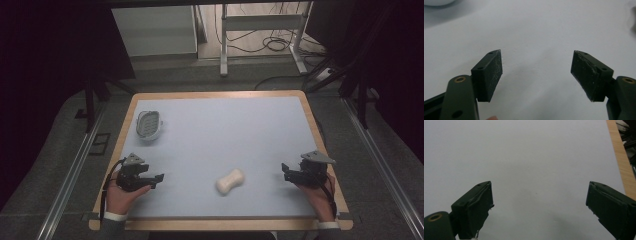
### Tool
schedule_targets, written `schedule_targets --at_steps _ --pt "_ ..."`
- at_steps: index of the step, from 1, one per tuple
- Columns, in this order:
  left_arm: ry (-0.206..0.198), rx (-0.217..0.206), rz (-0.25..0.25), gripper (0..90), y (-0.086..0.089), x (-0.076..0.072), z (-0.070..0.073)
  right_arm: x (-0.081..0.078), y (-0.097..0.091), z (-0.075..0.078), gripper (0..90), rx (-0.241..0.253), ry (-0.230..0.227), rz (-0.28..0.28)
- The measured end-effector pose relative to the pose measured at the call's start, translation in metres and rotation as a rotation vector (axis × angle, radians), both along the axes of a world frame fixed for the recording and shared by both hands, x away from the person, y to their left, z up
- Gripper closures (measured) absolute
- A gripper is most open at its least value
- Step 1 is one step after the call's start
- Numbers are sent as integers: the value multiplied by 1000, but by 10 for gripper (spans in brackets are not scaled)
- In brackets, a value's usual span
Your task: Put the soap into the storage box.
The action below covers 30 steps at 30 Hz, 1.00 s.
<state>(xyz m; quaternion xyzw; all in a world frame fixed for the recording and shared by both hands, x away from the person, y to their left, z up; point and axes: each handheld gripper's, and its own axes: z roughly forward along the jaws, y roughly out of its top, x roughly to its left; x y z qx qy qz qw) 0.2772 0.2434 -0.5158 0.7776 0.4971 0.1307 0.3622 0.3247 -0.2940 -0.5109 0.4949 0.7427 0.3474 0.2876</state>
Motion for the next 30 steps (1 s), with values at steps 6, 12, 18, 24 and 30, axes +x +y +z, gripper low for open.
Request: schedule_targets --at_steps 6,12,18,24,30 --pt "-4 -11 8 246 4 0 0 -1 -3 4 72 67 29 39" --pt "-11 -6 8 244 3 -2 3 -3 -6 8 73 74 18 35" --pt "-34 2 7 248 2 -6 12 -6 -10 11 75 76 17 33" --pt "0 12 1 274 0 -3 13 -6 -12 10 75 92 19 42" --pt "-18 28 3 266 -4 -3 24 -7 -12 10 75 95 21 47"
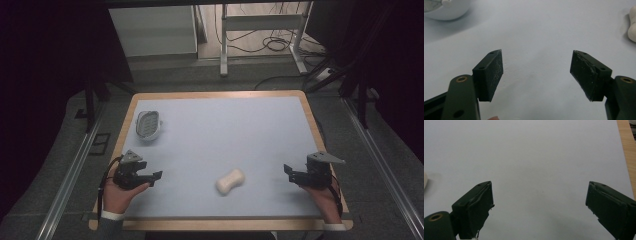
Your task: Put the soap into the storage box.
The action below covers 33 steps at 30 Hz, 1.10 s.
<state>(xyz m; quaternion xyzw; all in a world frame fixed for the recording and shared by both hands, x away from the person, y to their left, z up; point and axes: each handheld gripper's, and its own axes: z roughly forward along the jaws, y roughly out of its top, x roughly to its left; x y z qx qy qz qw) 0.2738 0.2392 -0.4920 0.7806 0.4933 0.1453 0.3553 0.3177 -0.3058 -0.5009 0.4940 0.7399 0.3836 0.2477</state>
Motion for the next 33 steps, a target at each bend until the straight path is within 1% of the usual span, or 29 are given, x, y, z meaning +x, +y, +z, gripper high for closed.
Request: schedule_targets --at_steps 3,5,7,10,17,19,20,29,33 --pt "-18 14 -13 249 -5 -1 12 -1 0 1 75 2 -2 8" --pt "-32 13 -15 244 -8 0 24 -2 -1 2 77 3 -6 2" --pt "-34 21 -17 243 -10 1 29 -2 -2 2 77 4 -5 -3" --pt "-35 32 -19 242 -11 4 32 -2 -2 2 82 1 -2 -3" --pt "-30 29 -36 241 -14 4 35 -2 -1 1 83 -5 5 2" --pt "-6 26 -58 251 -16 5 37 -2 -2 2 84 -4 4 5" --pt "-6 25 -65 252 -18 5 37 -2 -2 2 84 -5 3 4" --pt "-14 62 -99 247 -30 9 47 -2 -3 1 84 -13 5 -4" --pt "-1 71 -122 247 -38 13 49 -2 -3 0 85 -13 2 -3"
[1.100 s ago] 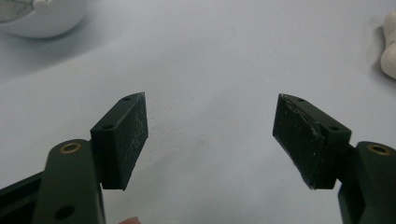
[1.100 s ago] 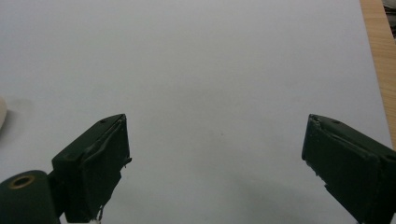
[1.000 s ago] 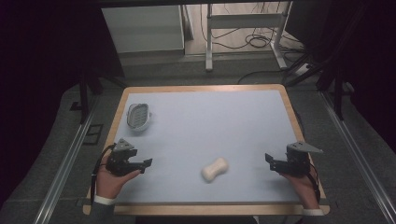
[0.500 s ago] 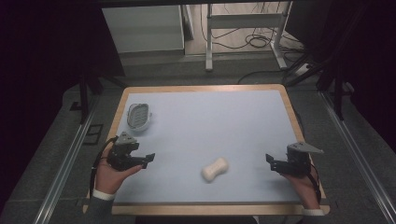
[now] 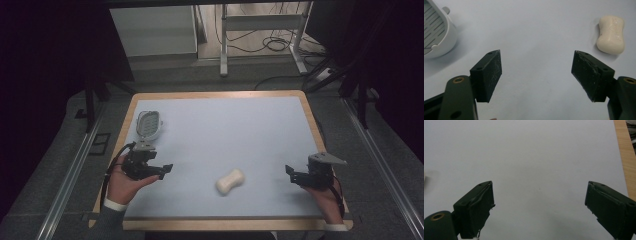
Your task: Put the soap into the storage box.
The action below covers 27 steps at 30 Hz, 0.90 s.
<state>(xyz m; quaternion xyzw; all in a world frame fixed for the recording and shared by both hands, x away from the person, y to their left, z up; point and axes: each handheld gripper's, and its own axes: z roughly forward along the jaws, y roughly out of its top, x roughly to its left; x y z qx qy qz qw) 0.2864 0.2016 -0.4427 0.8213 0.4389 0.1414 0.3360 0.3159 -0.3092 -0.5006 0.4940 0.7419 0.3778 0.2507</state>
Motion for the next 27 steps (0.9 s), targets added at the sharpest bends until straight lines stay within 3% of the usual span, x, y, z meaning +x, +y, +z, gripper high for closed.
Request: schedule_targets --at_steps 27 --pt "38 54 -109 238 -55 15 -5 0 0 -2 85 -20 12 -6"
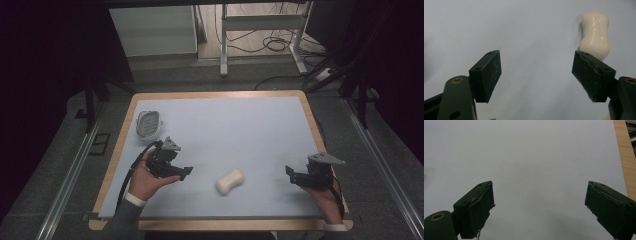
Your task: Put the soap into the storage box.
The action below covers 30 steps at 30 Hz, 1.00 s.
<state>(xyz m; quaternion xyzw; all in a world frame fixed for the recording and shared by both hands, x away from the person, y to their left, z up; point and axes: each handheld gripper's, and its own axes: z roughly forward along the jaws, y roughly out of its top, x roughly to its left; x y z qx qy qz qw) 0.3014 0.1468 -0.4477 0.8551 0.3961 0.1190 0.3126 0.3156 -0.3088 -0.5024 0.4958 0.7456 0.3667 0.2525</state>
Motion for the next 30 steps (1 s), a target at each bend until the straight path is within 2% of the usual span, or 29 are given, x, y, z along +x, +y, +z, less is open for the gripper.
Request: schedule_targets --at_steps 13,20,30 --pt "-1 0 -35 239 -21 3 -2 0 0 0 85 -3 3 -1" --pt "12 12 -67 237 -38 4 -5 0 0 -1 85 -7 8 0" --pt "23 21 -88 232 -52 3 -9 1 0 -2 86 -5 9 -1"
